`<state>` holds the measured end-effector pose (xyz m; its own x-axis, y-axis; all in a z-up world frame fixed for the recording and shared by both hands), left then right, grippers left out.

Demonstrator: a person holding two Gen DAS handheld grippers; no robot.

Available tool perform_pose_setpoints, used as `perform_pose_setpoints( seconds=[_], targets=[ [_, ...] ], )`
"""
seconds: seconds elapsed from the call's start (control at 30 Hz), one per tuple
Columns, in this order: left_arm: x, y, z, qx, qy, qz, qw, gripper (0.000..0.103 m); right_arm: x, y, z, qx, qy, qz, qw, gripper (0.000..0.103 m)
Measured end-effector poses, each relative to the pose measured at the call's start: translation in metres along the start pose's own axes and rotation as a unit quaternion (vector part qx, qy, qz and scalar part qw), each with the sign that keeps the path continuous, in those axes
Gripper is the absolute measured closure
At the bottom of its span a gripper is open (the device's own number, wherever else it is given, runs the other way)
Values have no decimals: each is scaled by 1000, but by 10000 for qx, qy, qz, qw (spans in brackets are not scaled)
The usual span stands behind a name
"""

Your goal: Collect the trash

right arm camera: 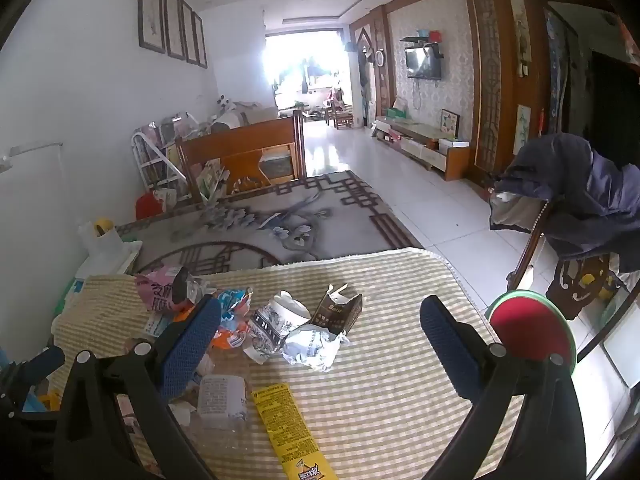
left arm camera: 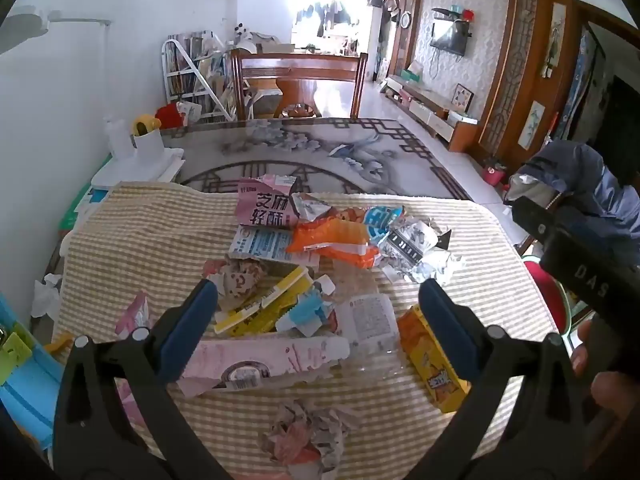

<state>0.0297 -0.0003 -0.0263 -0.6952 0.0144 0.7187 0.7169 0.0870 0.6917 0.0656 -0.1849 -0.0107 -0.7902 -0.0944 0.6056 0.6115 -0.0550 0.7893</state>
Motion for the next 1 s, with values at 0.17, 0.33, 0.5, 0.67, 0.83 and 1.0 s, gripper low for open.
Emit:
perform_pose_setpoints(
  seconds=[0.17, 0.33, 0.5, 0.67, 0.83, 1.0],
  targets=[
    [-1, 2, 0, -21, 19, 47, 10000, 4, -1, -1, -1, -21, -31, 17, 10000, 7],
    [-1, 0, 1, 16, 3, 62, 10000, 4, -1, 0, 0, -37, -14, 19, 10000, 7],
    [-1, 1, 1, 26, 16, 67, 10000, 4, 0, -1, -3, -11, -8, 21, 10000, 7],
    [-1, 0, 0, 24, 13, 66, 10000, 4, -2, -2, -5, -7, -17, 8, 10000, 7],
    [-1, 0, 1, 20, 8, 64, 10000, 4, -1, 0, -5, 4, -30, 7, 10000, 7],
    [-1, 1, 1, 15, 10, 61, 10000, 4, 0, 0, -2, 16, -39, 10, 10000, 7]
  ],
)
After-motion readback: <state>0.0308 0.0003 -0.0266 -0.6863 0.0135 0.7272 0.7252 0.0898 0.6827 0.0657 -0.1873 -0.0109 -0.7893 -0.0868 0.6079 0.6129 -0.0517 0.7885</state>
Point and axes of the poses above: each gripper's, at about its wrist camera, not at the fingertips, and x roughly against the way its jaws point, z to its left, y to its top, the point moved 4 cm from there along -x, roughly the way its jaws point, and after that the axes turned 4 degrees about z, right-handed, at the moved point
